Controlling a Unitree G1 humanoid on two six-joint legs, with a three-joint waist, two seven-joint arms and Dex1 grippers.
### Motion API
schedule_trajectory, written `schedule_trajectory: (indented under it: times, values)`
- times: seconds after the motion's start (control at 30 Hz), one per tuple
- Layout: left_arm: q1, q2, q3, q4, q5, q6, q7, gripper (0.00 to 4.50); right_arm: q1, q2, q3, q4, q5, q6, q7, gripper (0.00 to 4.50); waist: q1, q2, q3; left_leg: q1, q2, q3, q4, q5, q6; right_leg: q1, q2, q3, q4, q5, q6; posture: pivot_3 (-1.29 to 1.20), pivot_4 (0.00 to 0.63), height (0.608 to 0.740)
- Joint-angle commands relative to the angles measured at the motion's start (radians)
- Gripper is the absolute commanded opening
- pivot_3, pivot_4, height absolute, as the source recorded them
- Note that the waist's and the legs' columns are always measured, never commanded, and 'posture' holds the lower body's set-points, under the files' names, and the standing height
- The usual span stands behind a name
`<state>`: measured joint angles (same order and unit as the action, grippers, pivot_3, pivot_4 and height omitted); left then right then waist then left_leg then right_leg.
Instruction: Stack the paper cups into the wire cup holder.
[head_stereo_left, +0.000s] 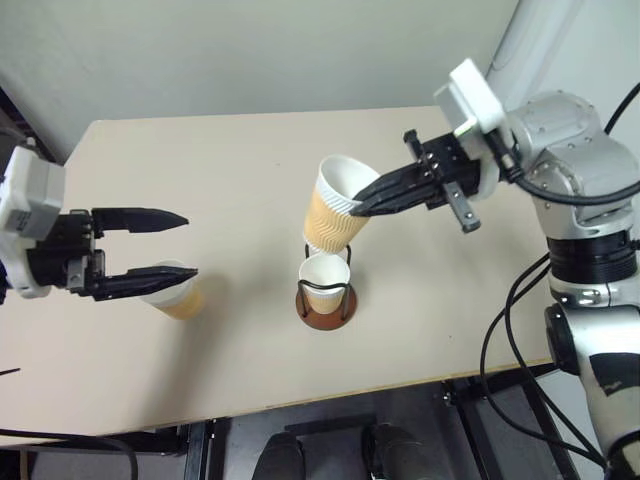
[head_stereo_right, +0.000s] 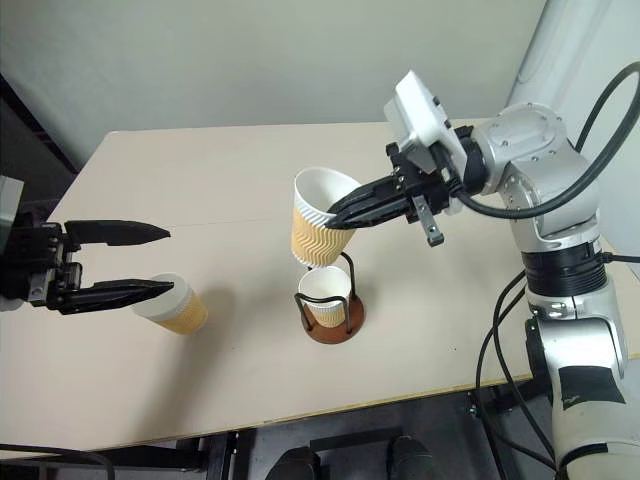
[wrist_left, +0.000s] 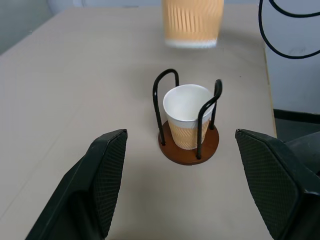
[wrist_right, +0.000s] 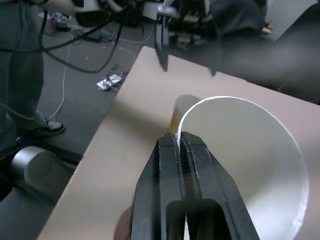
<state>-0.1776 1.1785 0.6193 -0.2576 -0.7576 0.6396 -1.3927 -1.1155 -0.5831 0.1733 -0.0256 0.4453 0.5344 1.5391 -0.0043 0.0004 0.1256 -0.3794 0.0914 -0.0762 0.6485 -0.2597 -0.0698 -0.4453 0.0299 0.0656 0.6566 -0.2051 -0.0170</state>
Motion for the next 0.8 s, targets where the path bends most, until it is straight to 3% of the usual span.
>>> schedule_trajectory:
  times: [0.03, 0.3, 0.8]
  values:
    - [0.023, 0.021, 0.045, -0.011, 0.012, -0.012, -0.007, 3.71, 0.018, 0.01, 0.032, -0.045, -0.019, -0.027, -0.03, 0.05, -0.001, 0.0, 0.0, 0.001, 0.0, 0.0, 0.0, 0.0, 0.0, 0.0, 0.0, 0.001, 0.002, 0.001, -0.001, 0.0, 0.15, 0.74]
    - [0.084, 0.01, 0.073, -0.047, 0.028, -0.017, 0.017, 3.71, 0.04, 0.041, 0.123, 0.033, -0.156, -0.166, -0.089, 0.05, -0.003, 0.0, 0.0, 0.004, 0.002, 0.001, -0.002, 0.002, 0.003, -0.001, 0.002, 0.001, 0.005, 0.002, -0.004, 0.0, 0.15, 0.74]
    - [0.125, 0.006, 0.101, -0.07, 0.027, -0.017, 0.035, 3.71, 0.07, 0.052, 0.157, -0.004, -0.155, -0.185, -0.059, 0.05, -0.003, 0.0, 0.0, 0.001, 0.009, 0.001, -0.001, -0.001, 0.001, -0.004, 0.01, 0.001, 0.005, 0.0, -0.008, 0.0, 0.15, 0.74]
